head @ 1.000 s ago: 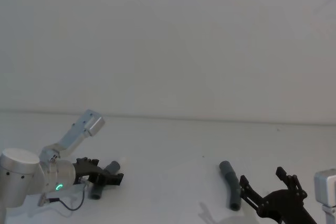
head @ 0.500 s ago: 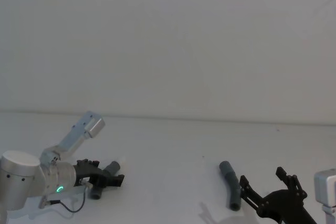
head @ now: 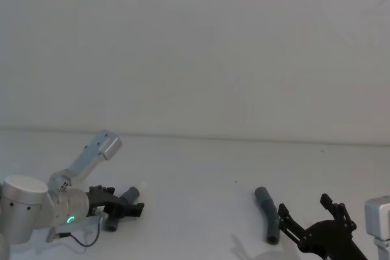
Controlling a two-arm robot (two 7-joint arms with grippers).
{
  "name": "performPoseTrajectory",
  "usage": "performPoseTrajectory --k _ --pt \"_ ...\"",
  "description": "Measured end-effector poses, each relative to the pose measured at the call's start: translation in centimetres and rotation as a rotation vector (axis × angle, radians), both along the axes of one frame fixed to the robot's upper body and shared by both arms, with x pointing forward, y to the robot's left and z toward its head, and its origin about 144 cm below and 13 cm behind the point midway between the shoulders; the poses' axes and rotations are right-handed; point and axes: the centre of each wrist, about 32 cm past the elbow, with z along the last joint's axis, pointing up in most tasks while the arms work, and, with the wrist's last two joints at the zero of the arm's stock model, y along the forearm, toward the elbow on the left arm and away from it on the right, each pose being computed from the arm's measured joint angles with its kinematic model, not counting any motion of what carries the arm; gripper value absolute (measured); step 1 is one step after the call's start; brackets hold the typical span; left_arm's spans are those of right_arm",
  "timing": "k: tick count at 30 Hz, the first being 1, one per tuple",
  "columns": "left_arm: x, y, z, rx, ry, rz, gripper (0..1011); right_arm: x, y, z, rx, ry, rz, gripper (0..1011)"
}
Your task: Use both hands to pick up one end of the pipe from the table, align the ends, and insert them.
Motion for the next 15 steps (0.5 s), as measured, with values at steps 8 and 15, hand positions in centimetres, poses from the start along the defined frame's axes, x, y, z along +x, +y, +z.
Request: performPoseTrajectory --k 8,15 --pt "0.17 0.03 0.02 0.001 0.004 -0.001 897 0.0 0.0 0.0 0.0 0.0 0.0 1000" --pt "0.24 0.0 0.03 -0.001 0.005 -0.004 705 0.0 0.0 0.0 0.0 0.0 0.0 1000"
